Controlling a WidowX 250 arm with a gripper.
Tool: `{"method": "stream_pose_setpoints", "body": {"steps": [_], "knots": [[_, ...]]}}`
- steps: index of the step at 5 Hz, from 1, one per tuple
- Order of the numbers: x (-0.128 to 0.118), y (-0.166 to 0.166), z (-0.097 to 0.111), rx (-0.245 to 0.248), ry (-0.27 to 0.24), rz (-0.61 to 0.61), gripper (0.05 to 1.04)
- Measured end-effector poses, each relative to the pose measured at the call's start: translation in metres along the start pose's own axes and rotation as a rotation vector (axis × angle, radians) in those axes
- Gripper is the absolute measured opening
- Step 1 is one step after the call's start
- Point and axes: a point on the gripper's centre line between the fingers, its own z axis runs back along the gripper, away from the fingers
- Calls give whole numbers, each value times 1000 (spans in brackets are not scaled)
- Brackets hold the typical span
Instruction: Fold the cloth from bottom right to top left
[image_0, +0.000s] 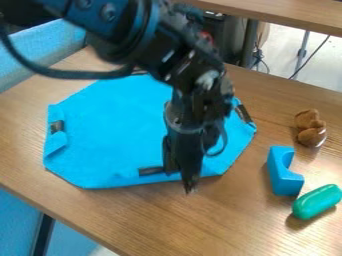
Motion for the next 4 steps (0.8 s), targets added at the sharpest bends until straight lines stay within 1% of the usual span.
{"method": "stream_pose_setpoints", "body": {"steps": [1,2,3,4], "knots": [[2,20,-6,27,58,-3,51],[5,55,-15,40,79,-12,51],[5,81,-29,12,84,-12,51],[5,109,-40,11,41,-12,51]]}}
